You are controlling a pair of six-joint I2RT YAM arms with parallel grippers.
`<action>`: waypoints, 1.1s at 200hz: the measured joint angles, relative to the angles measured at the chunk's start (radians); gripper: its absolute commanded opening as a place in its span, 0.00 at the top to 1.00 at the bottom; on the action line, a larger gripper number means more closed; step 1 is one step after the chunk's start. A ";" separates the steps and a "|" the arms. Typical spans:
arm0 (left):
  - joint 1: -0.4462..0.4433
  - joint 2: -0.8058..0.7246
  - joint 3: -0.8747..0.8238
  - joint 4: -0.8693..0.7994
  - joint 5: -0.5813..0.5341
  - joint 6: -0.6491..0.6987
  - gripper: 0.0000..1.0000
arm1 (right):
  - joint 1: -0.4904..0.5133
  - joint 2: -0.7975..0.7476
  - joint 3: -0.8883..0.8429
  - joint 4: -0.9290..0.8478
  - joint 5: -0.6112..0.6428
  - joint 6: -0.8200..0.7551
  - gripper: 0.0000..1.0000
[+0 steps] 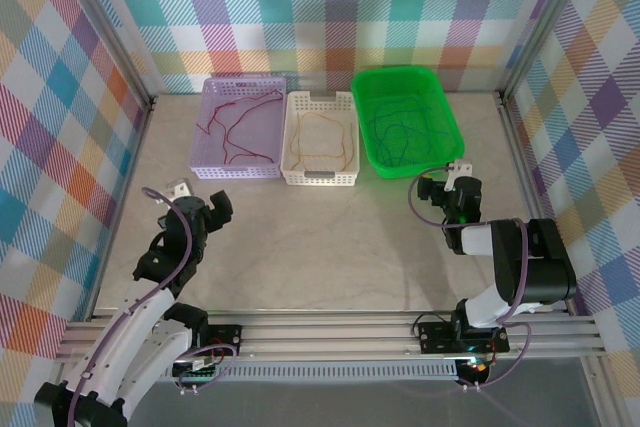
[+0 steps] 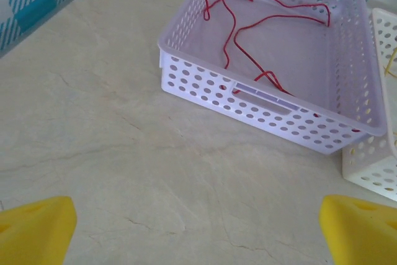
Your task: Untangle the cables
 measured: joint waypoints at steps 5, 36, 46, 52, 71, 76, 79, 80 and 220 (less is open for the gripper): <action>0.000 0.000 0.000 0.004 0.004 0.006 0.00 | 0.000 0.000 0.000 0.000 0.000 0.000 0.00; 0.000 0.046 0.000 0.052 0.032 0.063 0.00 | 0.000 0.000 0.000 0.000 0.000 0.000 0.00; 0.000 0.078 0.005 0.055 0.034 0.079 0.00 | 0.000 0.000 0.000 0.000 0.000 0.000 0.00; 0.000 0.098 0.008 0.055 0.035 0.087 0.00 | 0.000 0.000 0.000 0.000 0.000 0.000 0.00; 0.000 0.139 0.011 0.068 0.049 0.115 0.00 | 0.000 0.000 0.000 0.000 0.000 0.000 0.00; 0.000 0.146 0.011 0.078 0.054 0.123 0.00 | 0.000 0.000 0.000 0.000 0.000 0.000 0.00; 0.000 0.150 0.011 0.086 0.056 0.130 0.00 | 0.000 0.000 0.000 0.000 0.000 0.000 0.00; 0.000 0.151 0.011 0.087 0.057 0.132 0.00 | 0.000 0.000 0.000 0.000 0.000 0.000 0.00; 0.097 0.703 -0.031 0.773 0.151 0.449 0.00 | 0.000 0.000 0.000 0.000 0.000 0.000 0.00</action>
